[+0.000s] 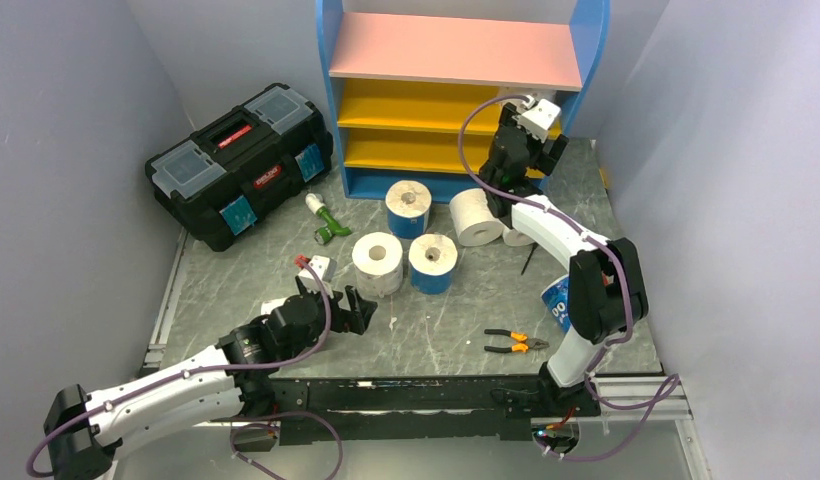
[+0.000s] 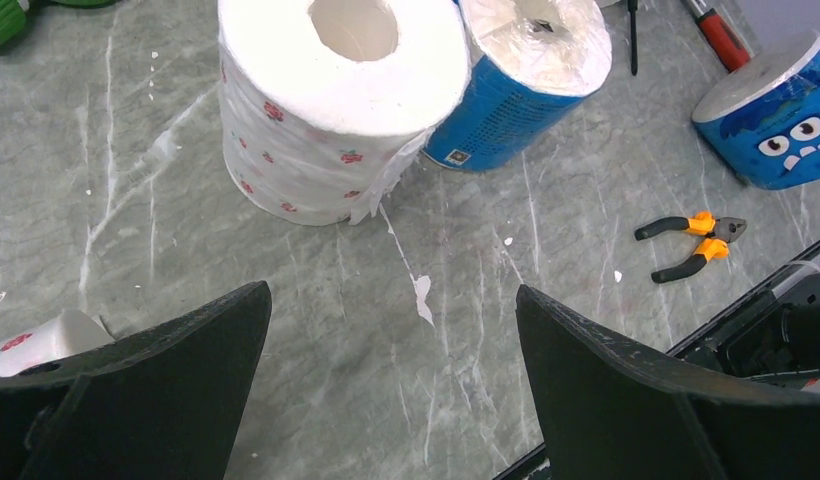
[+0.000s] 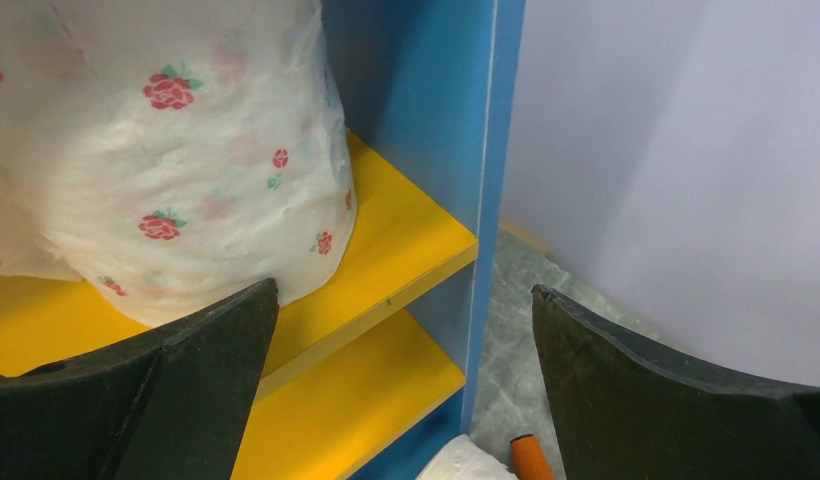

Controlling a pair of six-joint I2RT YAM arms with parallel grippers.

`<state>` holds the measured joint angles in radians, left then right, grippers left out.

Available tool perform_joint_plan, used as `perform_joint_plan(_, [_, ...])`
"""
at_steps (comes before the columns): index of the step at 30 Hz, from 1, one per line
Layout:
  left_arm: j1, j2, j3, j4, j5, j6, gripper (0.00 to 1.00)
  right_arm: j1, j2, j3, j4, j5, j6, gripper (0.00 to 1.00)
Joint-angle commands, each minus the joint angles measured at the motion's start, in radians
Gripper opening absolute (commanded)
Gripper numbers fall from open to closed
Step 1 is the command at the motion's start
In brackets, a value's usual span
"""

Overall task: Place and organize the paper towels onto the shelf
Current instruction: Place the paper towel on the shelf.

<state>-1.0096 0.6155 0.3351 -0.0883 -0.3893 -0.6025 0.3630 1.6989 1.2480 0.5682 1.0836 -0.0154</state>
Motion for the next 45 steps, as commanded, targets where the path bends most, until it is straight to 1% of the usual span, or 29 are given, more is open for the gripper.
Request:
perform_joint_plan(1, [-0.004, -0.026, -0.002, 0.031, 0.003, -0.001, 0.99, -0.012, -0.064, -0.004, -0.006, 0.034, 0.014, 1.0])
perform_joint_plan(5, [-0.005, -0.048, -0.011, 0.021, 0.003, -0.009, 0.99, -0.016, -0.079, -0.012, -0.019, 0.038, 0.014, 1.0])
perform_joint_plan(10, [-0.004, -0.071, -0.023, 0.021, 0.007, -0.017, 0.99, -0.001, -0.123, -0.031, -0.063, 0.008, 0.076, 1.0])
perform_joint_plan(14, [-0.005, -0.073, -0.025, 0.026, 0.018, -0.023, 0.99, 0.075, -0.167, -0.056, -0.052, -0.008, 0.025, 1.0])
perform_joint_plan(17, [-0.004, -0.073, -0.028, 0.027, 0.024, -0.028, 0.99, 0.133, -0.205, -0.077, -0.103, -0.013, 0.035, 1.0])
perform_joint_plan(20, [-0.005, -0.075, -0.031, 0.029, 0.032, -0.036, 0.99, 0.18, -0.237, -0.114, -0.107, -0.09, 0.04, 0.99])
perform_joint_plan(21, [-0.005, -0.074, -0.034, 0.032, 0.037, -0.038, 1.0, 0.187, -0.238, -0.115, -0.121, -0.122, 0.05, 0.98])
perform_joint_plan(24, [-0.004, -0.076, -0.037, 0.037, 0.05, -0.048, 0.99, 0.196, -0.224, -0.098, -0.178, -0.193, 0.096, 0.9])
perform_joint_plan(26, [-0.004, -0.077, -0.039, 0.038, 0.054, -0.056, 0.99, 0.205, -0.219, -0.112, -0.157, -0.222, 0.097, 0.87])
perform_joint_plan(30, [-0.004, -0.087, -0.043, 0.035, 0.054, -0.066, 0.99, 0.201, -0.174, -0.122, -0.039, -0.258, 0.064, 0.87])
perform_joint_plan(33, [-0.005, -0.096, -0.042, 0.028, 0.059, -0.076, 0.99, 0.186, -0.118, -0.083, -0.028, -0.282, 0.045, 0.86])
perform_joint_plan(35, [-0.004, -0.109, -0.039, 0.014, 0.055, -0.081, 0.99, 0.192, -0.132, -0.1, -0.017, -0.314, 0.043, 0.85])
perform_joint_plan(39, [-0.004, -0.155, -0.044, -0.02, 0.031, -0.077, 0.99, 0.214, -0.235, -0.19, -0.038, -0.379, 0.123, 0.86])
perform_joint_plan(42, [-0.005, -0.187, -0.032, -0.058, 0.009, -0.063, 0.99, 0.225, -0.353, -0.237, -0.175, -0.425, 0.261, 0.87])
perform_joint_plan(45, [-0.005, -0.204, -0.018, -0.098, -0.015, -0.051, 0.99, 0.229, -0.446, -0.26, -0.353, -0.496, 0.409, 0.88])
